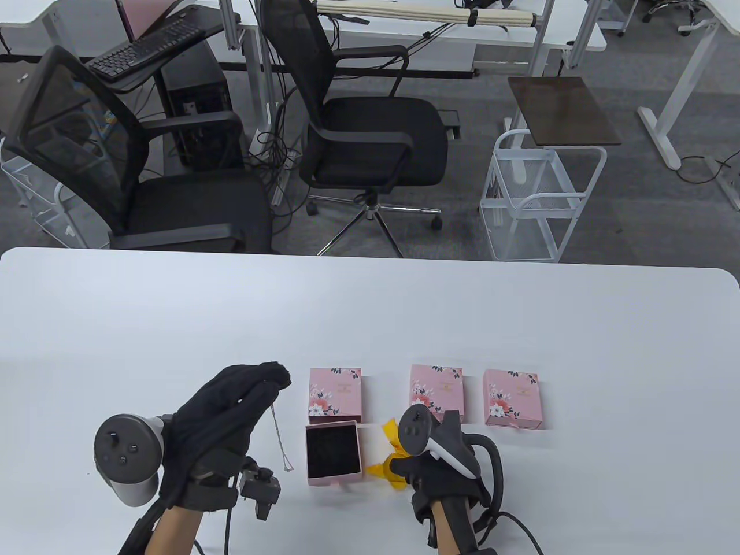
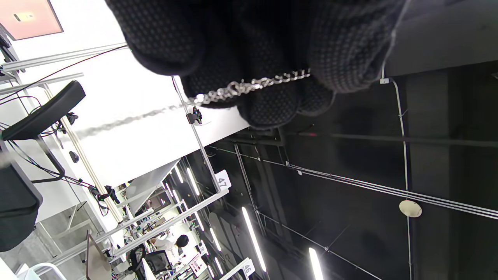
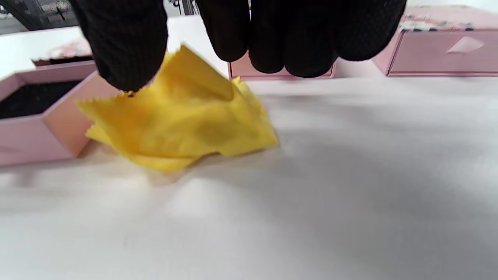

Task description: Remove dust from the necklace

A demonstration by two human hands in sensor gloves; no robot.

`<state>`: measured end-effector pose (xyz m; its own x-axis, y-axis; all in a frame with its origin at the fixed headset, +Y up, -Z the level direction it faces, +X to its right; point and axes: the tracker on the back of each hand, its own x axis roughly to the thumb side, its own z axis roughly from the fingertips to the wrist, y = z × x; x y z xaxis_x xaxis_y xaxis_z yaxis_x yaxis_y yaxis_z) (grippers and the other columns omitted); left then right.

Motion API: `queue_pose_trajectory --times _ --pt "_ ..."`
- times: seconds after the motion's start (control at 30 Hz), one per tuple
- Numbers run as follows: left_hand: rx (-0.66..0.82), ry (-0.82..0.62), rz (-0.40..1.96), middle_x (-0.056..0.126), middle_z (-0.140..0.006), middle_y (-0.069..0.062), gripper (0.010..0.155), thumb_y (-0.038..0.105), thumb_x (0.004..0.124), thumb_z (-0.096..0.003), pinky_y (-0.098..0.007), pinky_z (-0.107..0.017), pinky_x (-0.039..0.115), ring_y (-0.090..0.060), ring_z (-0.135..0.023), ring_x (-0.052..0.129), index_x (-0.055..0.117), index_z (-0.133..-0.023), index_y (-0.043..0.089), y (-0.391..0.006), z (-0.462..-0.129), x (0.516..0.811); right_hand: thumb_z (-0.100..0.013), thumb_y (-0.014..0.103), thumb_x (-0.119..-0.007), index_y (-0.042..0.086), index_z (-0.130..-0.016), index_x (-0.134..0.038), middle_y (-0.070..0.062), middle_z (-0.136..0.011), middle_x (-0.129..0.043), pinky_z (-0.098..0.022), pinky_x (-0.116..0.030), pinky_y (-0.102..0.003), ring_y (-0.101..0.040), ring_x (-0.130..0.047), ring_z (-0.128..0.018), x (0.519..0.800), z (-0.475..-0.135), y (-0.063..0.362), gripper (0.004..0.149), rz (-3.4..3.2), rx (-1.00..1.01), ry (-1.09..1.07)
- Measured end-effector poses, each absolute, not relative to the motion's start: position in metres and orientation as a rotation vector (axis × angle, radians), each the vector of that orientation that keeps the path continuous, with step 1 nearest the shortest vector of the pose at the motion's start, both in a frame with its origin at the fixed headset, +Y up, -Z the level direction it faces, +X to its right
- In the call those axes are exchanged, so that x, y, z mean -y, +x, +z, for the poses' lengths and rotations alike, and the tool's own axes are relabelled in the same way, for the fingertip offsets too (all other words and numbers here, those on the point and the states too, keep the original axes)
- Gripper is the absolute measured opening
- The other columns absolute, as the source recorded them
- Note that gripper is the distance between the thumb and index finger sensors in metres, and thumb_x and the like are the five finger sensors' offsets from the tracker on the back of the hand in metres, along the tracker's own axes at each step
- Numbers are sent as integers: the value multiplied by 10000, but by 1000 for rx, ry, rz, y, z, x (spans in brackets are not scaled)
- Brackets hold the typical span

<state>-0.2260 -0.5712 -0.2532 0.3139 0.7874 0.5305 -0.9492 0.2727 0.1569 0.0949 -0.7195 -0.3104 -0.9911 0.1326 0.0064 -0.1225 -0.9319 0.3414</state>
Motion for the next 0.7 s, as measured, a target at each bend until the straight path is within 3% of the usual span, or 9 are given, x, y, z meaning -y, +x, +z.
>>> queue_pose_trajectory --times 0.1,0.17,0.27,0.37,0.57,0.7 --pt "387 492 1208 1047 -790 25 363 495 852 -534 -419 -546 832 -231 -753 947 949 -832 313 -226 -253 571 -609 451 -802 51 -1118 -571 -304 -1084 -626 -649 -642 -601 -538 -709 -869 704 -305 95 688 2958 -325 53" --pt "390 488 1211 1046 -791 25 363 496 852 -533 -418 -547 832 -230 -754 946 949 -832 315 -225 -254 571 -617 434 -791 63 -1098 -608 -286 -1054 -676 -630 -673 -579 -515 -749 -842 687 -299 88 634 2873 -77 149" --pt "392 480 1210 1044 -796 25 364 495 852 -533 -421 -551 829 -233 -759 943 948 -833 314 -224 -255 572 -624 411 -783 83 -1083 -634 -263 -1038 -707 -628 -685 -571 -493 -776 -829 667 -290 71 583 2642 72 360" --pt "396 468 1212 1038 -807 20 364 493 853 -533 -429 -562 823 -237 -774 935 946 -836 314 -223 -257 574 -625 423 -780 93 -1099 -616 -261 -1061 -685 -645 -668 -580 -499 -756 -851 648 -286 45 601 2371 2 590" --pt "393 450 1191 1039 -815 19 367 492 856 -530 -435 -570 819 -237 -785 933 947 -837 313 -219 -259 577 -598 465 -820 118 -1148 -548 -296 -1142 -563 -688 -578 -632 -576 -611 -929 638 -295 0 705 2176 -271 794" --pt "386 457 1179 1038 -815 23 365 493 855 -531 -434 -569 820 -237 -785 934 946 -838 316 -221 -260 577 -649 351 -758 178 -999 -746 -238 -1058 -716 -660 -640 -597 -517 -722 -880 646 -304 -13 391 2180 -180 761"
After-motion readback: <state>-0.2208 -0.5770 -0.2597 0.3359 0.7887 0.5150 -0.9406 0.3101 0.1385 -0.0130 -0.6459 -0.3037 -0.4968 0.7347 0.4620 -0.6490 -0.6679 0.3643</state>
